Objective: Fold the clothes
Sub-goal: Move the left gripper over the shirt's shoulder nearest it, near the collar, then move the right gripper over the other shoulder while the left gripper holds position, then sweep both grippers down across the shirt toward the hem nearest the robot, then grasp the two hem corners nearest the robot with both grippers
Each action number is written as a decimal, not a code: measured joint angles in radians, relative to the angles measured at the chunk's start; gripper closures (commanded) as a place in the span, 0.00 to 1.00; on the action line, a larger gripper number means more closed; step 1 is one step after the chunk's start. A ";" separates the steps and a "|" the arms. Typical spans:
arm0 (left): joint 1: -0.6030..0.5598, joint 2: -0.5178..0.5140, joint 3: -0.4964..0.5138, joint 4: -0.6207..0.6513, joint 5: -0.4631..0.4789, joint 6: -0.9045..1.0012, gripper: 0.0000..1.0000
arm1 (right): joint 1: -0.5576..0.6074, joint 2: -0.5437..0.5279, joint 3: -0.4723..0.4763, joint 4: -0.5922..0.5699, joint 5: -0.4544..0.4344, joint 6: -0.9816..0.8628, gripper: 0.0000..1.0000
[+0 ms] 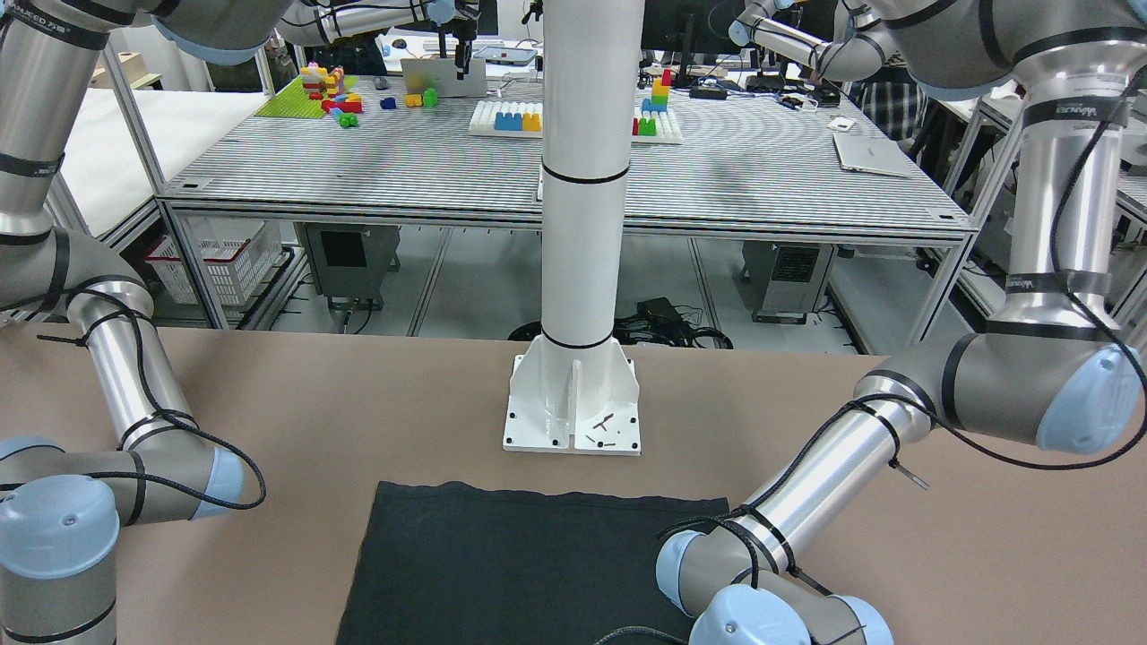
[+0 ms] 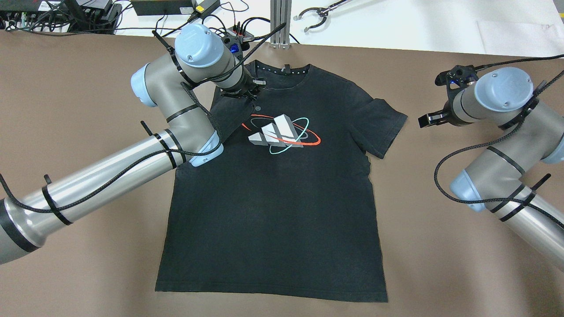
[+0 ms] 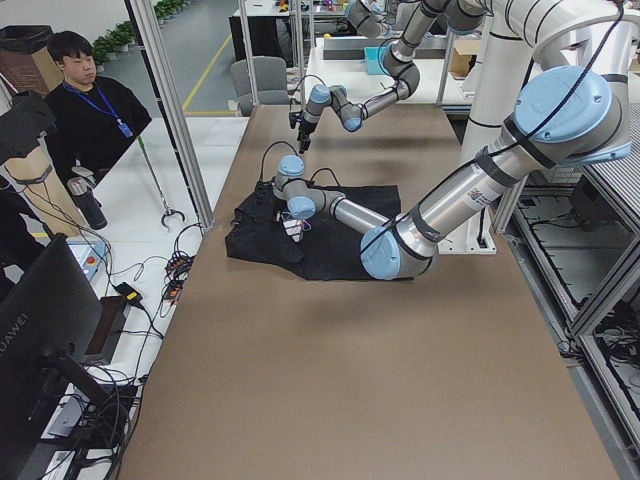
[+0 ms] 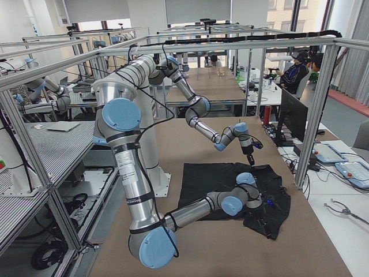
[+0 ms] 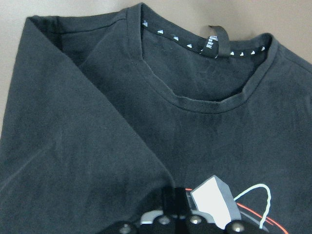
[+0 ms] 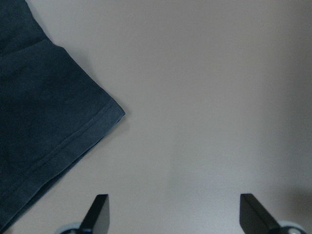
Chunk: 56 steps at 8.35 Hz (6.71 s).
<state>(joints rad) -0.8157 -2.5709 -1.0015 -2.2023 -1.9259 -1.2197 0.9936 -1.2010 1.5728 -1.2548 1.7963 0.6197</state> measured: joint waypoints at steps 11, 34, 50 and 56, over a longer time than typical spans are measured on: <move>0.021 -0.016 0.019 -0.004 0.062 0.000 0.05 | -0.021 0.189 -0.406 0.342 0.073 0.254 0.07; -0.012 0.014 0.015 -0.009 0.048 0.115 0.05 | -0.217 0.560 -0.435 0.098 -0.117 0.699 1.00; 0.382 0.742 -0.932 -0.009 0.296 -0.466 0.05 | -0.623 -0.151 0.476 0.071 -0.282 1.159 0.08; 0.687 1.025 -1.029 -0.072 0.551 -0.594 0.05 | -0.916 -0.531 0.523 0.478 -0.558 1.359 0.07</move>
<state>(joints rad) -0.1286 -1.5460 -2.0305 -2.2745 -1.3750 -1.8142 0.0777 -1.7319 2.0953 -0.7771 1.2382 1.9786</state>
